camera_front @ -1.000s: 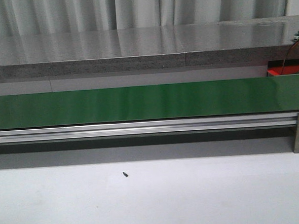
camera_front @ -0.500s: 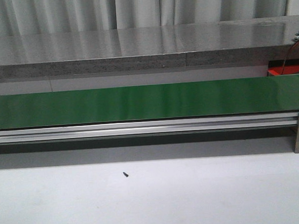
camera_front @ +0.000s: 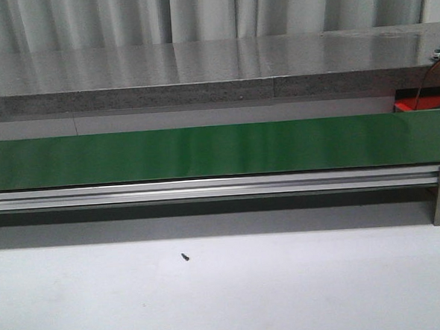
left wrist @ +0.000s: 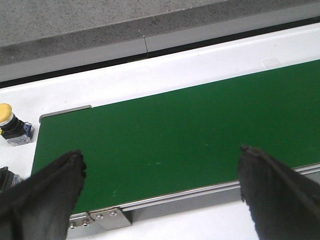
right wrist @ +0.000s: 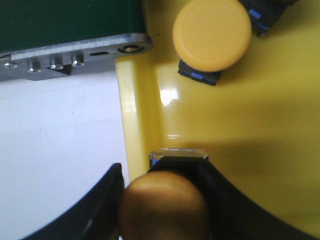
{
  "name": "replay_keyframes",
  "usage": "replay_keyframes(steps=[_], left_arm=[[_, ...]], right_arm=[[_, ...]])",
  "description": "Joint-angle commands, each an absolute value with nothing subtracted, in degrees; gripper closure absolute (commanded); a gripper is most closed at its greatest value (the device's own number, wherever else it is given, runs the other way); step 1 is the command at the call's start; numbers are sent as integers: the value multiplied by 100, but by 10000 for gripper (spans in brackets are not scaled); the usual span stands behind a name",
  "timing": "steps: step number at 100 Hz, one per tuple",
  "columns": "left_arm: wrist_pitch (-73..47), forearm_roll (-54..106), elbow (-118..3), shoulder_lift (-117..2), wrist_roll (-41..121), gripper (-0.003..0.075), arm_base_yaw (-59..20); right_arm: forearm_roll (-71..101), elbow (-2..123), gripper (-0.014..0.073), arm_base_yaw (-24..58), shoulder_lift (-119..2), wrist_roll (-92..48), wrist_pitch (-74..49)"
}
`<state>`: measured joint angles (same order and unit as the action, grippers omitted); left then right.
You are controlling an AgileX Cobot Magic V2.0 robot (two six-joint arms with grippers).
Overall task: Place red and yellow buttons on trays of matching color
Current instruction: 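Carry the yellow button into the yellow tray and open the right gripper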
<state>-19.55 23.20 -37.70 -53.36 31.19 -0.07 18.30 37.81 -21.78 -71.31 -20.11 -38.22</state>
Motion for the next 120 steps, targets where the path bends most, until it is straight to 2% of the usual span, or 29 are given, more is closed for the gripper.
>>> replay_keyframes(steps=[1, 86, 108, 120], left_arm=[[-1548, 2436, -3932, -5303, 3107, 122, -49], [-1548, 2436, -3932, -5303, 3107, 122, -49], [-1548, 2436, -3932, -5303, 3107, 122, -49], [-1548, 2436, -3932, -5303, 3107, 122, -49]], right_arm=[[1940, 3892, 301, -2230, -7019, -2040, -3552], [1925, 3892, 300, -2341, -8010, -2027, -3334], [1925, 3892, 176, -2341, -8002, -2027, -3369], [1925, 3964, 155, -2341, -7990, -2027, -3442]])
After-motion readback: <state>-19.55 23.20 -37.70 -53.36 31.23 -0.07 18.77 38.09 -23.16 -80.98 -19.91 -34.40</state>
